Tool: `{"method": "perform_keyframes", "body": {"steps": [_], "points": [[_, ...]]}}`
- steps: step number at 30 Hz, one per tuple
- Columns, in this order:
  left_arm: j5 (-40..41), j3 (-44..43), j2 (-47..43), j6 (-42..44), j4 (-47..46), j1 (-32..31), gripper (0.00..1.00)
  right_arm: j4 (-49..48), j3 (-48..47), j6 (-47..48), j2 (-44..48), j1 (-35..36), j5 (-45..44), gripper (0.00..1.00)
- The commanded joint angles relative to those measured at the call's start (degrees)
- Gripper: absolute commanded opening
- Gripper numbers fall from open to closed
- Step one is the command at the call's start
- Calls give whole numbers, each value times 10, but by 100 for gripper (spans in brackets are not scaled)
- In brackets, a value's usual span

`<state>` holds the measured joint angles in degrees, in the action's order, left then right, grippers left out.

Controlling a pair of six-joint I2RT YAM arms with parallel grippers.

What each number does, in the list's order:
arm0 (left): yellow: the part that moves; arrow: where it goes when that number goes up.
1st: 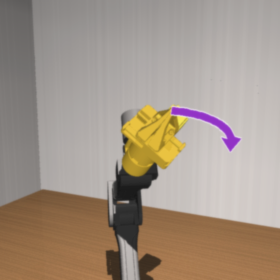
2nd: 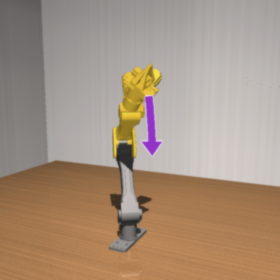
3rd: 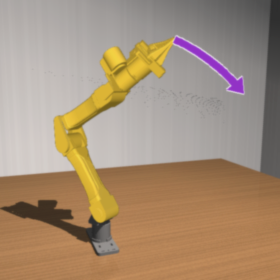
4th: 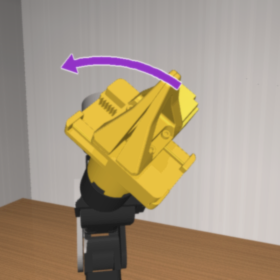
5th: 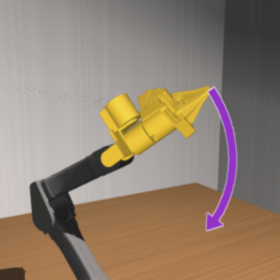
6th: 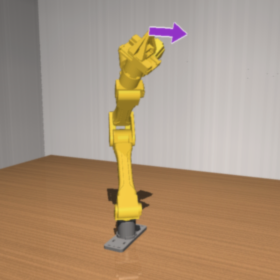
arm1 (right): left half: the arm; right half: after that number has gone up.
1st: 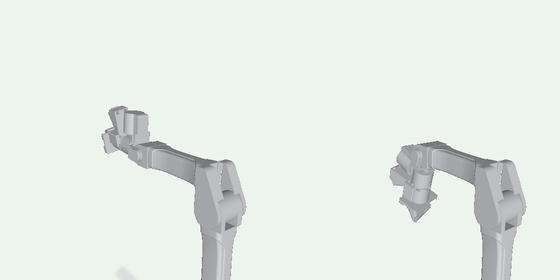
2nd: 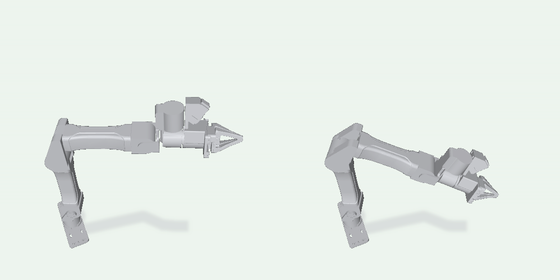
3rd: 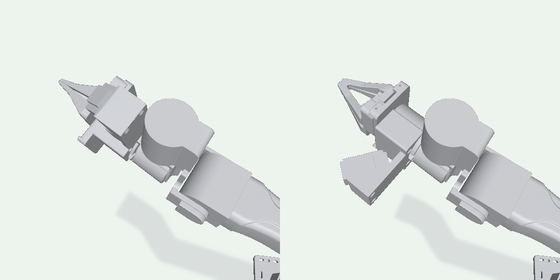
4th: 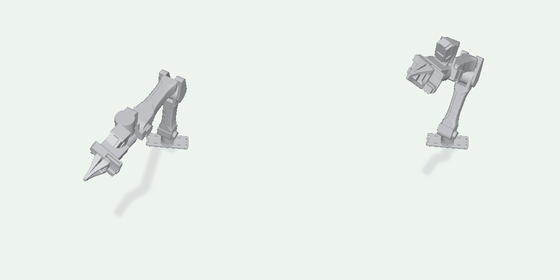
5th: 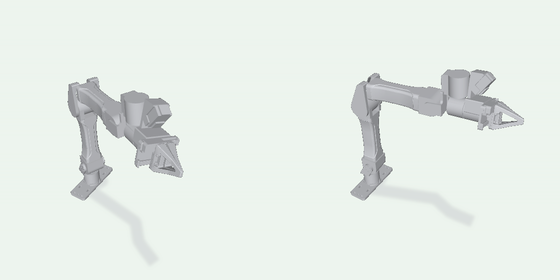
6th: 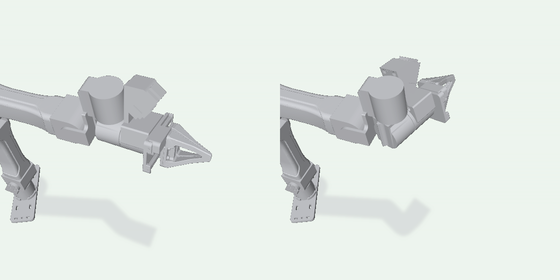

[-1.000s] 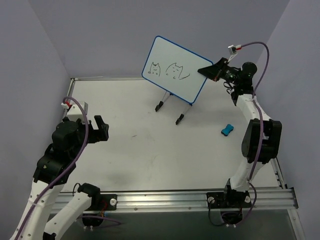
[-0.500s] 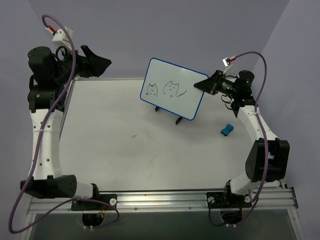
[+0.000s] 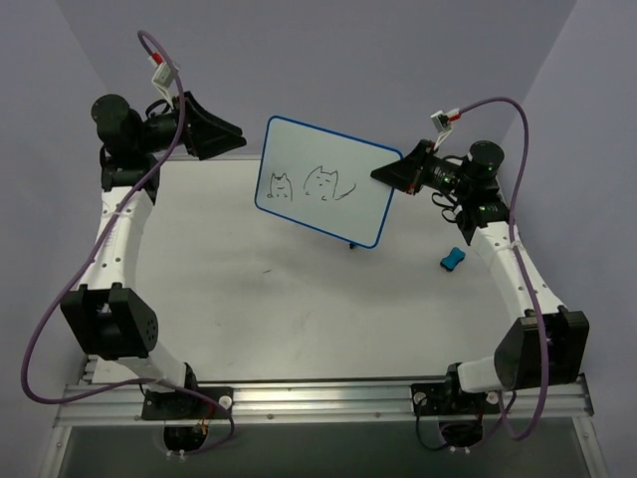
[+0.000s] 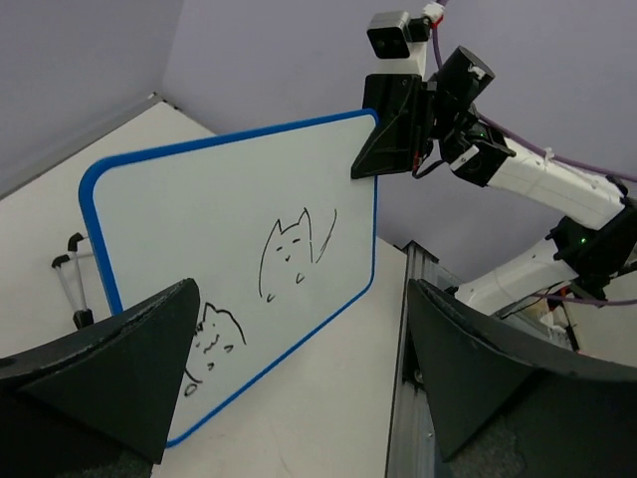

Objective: Erase the whiteboard

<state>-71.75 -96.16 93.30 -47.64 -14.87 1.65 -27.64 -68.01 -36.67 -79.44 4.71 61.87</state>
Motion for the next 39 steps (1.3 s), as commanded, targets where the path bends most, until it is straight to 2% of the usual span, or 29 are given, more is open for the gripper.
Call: {"method": "perform_keyframes", "body": {"steps": [1,2,3,5,6,11,15,17,18,19,22,26,28,29,31,36,39], "points": [[-40,-9,-4,45,-46,1,94,-81,-28,-30,47,13,23,0],[-27,-18,-5,91,74,3,94,-80,-34,-31,50,17,23,0],[-11,-44,-3,197,145,5,94,-80,-35,-31,53,21,24,0],[40,-75,0,283,320,4,94,-80,-43,-31,55,32,25,0],[53,-83,-3,320,346,2,94,-79,-47,-29,55,42,25,0],[91,-58,-28,330,362,4,94,-77,-54,-26,59,47,26,0],[66,-44,-35,316,348,4,94,-135,-49,-60,64,51,42,0],[37,-18,-41,281,276,2,94,-144,-50,-71,65,56,48,0],[5,-2,-52,223,232,1,94,-146,-52,-71,66,57,51,0],[-10,16,-58,187,121,-1,94,-147,-54,-71,68,60,53,0],[-46,65,-67,54,-57,-5,94,-150,-55,-70,75,66,58,0],[-61,73,-57,-40,-163,-10,94,-131,-57,-54,76,78,60,0],[-63,79,-57,-82,-214,-10,98,-126,-58,-49,76,79,59,0],[-67,81,-58,-90,-224,-30,100,-123,-59,-46,76,79,58,0],[-69,88,-64,-95,-233,-38,83,-114,-63,-39,76,79,61,0],[-80,113,-75,-111,-265,-47,63,-121,-63,-39,81,79,67,0],[-82,120,-73,-159,-328,-47,44,-118,-65,-32,84,78,70,0]]}}
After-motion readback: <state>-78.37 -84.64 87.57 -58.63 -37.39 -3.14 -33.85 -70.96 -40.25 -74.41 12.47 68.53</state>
